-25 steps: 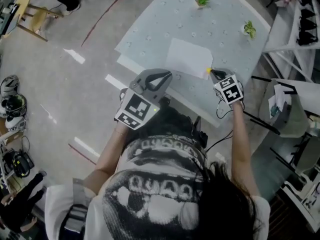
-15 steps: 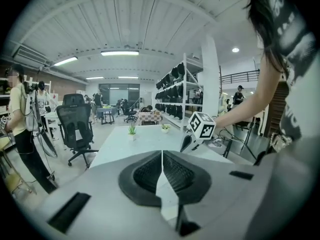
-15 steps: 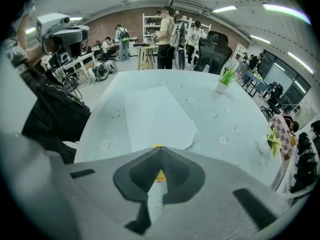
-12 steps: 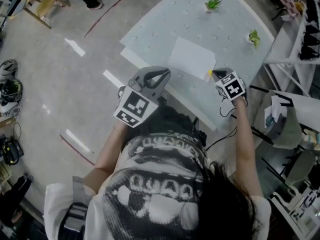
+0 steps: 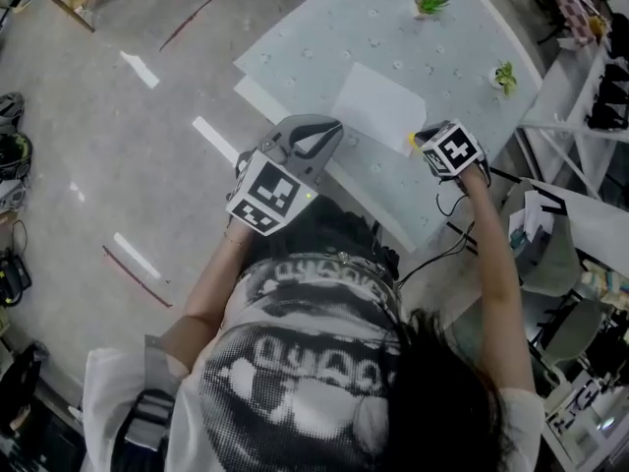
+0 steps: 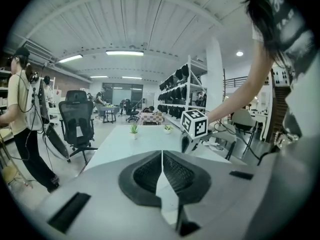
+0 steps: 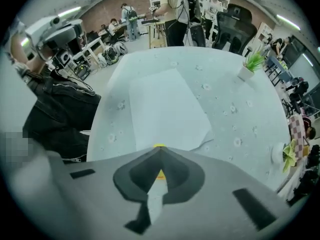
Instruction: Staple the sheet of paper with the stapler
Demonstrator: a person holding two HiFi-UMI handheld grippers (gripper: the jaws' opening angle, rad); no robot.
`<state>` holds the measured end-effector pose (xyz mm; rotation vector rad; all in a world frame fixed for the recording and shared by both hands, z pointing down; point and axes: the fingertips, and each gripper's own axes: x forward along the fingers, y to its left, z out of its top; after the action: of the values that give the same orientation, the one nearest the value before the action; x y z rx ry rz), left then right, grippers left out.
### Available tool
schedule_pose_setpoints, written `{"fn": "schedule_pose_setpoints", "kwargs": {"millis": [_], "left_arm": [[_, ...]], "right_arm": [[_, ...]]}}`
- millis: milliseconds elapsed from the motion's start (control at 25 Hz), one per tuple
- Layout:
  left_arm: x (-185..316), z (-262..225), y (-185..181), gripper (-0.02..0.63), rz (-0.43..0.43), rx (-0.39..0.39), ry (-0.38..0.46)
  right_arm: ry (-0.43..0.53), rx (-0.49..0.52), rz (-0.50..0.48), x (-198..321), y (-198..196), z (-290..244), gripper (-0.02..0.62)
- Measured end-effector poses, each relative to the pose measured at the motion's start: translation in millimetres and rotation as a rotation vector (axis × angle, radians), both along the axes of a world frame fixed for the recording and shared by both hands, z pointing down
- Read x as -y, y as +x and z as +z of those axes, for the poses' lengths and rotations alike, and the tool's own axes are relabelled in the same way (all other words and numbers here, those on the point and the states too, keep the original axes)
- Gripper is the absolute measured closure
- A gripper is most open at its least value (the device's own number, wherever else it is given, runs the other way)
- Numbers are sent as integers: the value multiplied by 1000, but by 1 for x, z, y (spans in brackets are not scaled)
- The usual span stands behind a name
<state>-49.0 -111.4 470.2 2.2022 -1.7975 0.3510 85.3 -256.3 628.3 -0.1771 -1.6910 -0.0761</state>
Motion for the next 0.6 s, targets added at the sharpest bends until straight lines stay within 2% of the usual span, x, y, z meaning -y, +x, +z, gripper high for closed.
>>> {"fn": "schedule_pose_setpoints", "kwargs": {"millis": [240,600], "left_arm": [[9,6,3,600,19,-5,-16],[28,8,-9,600,22,-9,-14]], "right_arm": [[2,-73,-42,1,0,1,594],[-22,-70,-12,0,-5,7,598]]}}
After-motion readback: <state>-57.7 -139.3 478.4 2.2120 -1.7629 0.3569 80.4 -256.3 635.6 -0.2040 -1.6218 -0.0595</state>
